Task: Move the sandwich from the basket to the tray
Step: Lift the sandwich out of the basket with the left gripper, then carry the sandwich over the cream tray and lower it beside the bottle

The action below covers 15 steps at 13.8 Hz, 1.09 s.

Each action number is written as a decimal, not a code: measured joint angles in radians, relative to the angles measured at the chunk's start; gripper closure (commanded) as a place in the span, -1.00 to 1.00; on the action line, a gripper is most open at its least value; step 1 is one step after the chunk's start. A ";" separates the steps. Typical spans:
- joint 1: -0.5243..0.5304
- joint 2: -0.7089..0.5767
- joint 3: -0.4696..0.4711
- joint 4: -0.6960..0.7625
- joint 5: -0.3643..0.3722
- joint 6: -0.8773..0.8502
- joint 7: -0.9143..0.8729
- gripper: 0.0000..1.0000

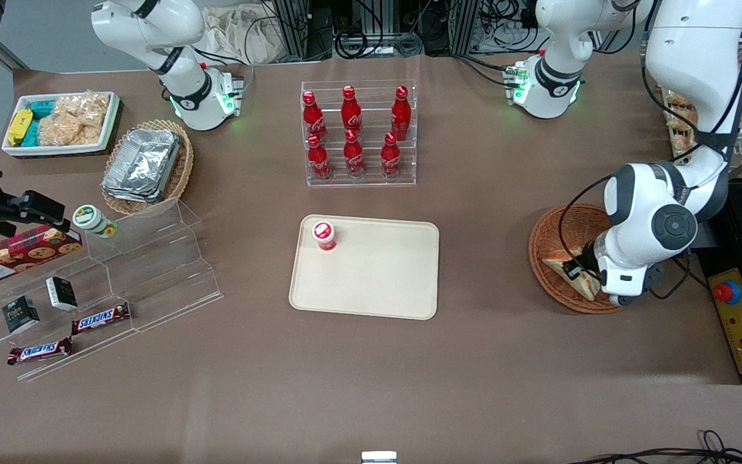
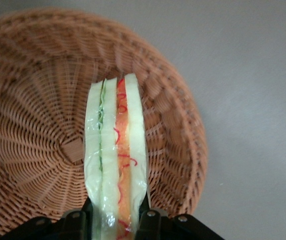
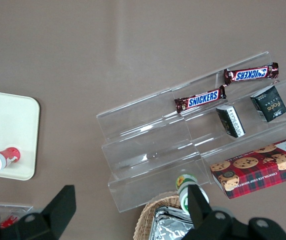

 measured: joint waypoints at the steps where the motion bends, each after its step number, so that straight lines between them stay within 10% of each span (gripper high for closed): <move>1: 0.000 -0.018 -0.001 0.019 0.008 -0.026 0.002 0.36; 15: -0.023 -0.243 -0.342 0.659 0.040 -0.872 -0.020 0.37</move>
